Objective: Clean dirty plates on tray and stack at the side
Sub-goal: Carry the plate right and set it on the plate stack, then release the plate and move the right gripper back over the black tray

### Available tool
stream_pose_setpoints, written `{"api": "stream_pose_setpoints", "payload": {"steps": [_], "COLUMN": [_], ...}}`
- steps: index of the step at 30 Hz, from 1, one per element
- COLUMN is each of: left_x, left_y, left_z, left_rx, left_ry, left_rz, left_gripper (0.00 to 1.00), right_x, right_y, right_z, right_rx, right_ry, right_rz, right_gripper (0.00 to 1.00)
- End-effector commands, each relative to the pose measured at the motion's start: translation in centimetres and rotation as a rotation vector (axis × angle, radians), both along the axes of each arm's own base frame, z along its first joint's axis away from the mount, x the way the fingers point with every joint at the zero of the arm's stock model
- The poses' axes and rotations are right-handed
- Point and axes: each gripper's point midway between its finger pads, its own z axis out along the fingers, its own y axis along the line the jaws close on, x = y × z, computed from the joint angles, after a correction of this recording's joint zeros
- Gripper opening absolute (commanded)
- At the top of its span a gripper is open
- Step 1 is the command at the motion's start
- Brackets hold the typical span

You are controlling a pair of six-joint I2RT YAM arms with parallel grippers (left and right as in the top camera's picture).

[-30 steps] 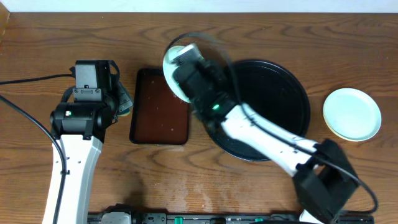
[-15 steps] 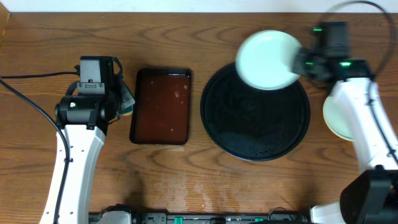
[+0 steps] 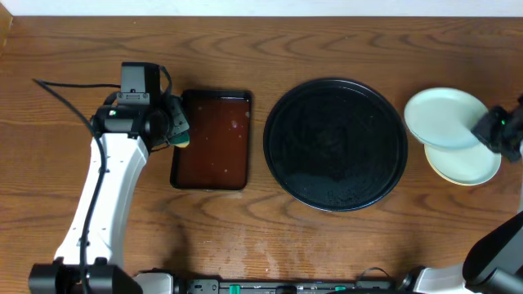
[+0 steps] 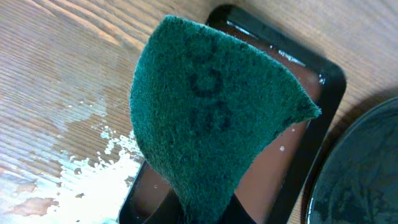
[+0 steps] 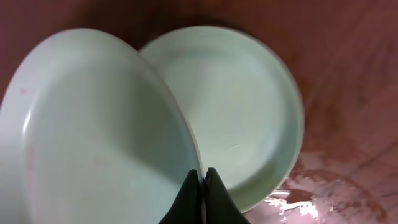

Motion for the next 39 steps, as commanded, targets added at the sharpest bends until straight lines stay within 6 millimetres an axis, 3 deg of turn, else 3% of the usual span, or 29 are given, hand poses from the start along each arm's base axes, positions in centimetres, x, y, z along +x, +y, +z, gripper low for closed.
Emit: {"api": "stream_pose_setpoints", "payload": {"steps": [1,8,18,20,22,25,29,33,35,38,39], "left_x": [0.4,0.4,0.3,0.3,0.3,0.3,0.3,0.3,0.3,0.3,0.3], "left_y": [-0.3,-0.3,-0.3,-0.3,-0.3,-0.3,-0.3,-0.3,-0.2,-0.2,-0.2], "left_z": [0.6,0.6,0.6,0.6,0.6,0.6,0.5,0.5,0.5,0.5,0.5], "left_rx": [-0.005,-0.005,-0.005,-0.005,-0.005,-0.005,-0.005,-0.004,-0.004,-0.004,-0.004], "left_ry": [-0.023,-0.024,-0.019,-0.019,-0.02,-0.019,-0.019,-0.019,-0.019,-0.019,-0.018], "left_rz": [-0.036,-0.036,-0.036,-0.036,-0.036,-0.036,-0.036,-0.035,-0.035,-0.034,-0.034], "left_gripper": [0.08,0.08,0.08,0.08,0.08,0.08,0.08,0.08,0.08,0.08,0.08], "right_x": [-1.7,-2.8,-3.3,-3.3,-2.8,-0.8,2.2,5.0,6.2,7.9,8.5], "right_y": [-1.5,-3.6,-4.7,-4.7,-4.1,-1.6,1.7,6.7,10.0,16.6,21.1], "right_z": [-2.1,-5.3,-5.6,-5.6,-5.6,-4.4,-0.7,3.5,4.8,6.0,6.0], "right_rx": [-0.017,-0.097,-0.119,-0.11,-0.077,0.043,0.157,0.19,0.189,0.195,0.199], "right_ry": [0.02,0.004,-0.01,-0.014,-0.036,-0.116,-0.211,-0.239,-0.243,-0.26,-0.264], "right_rz": [-0.049,-0.108,-0.123,-0.125,-0.101,0.027,0.175,0.358,0.455,0.623,0.703], "right_gripper": [0.01,0.01,0.06,0.14,0.36,0.47,0.47,0.47,0.47,0.47,0.46]}}
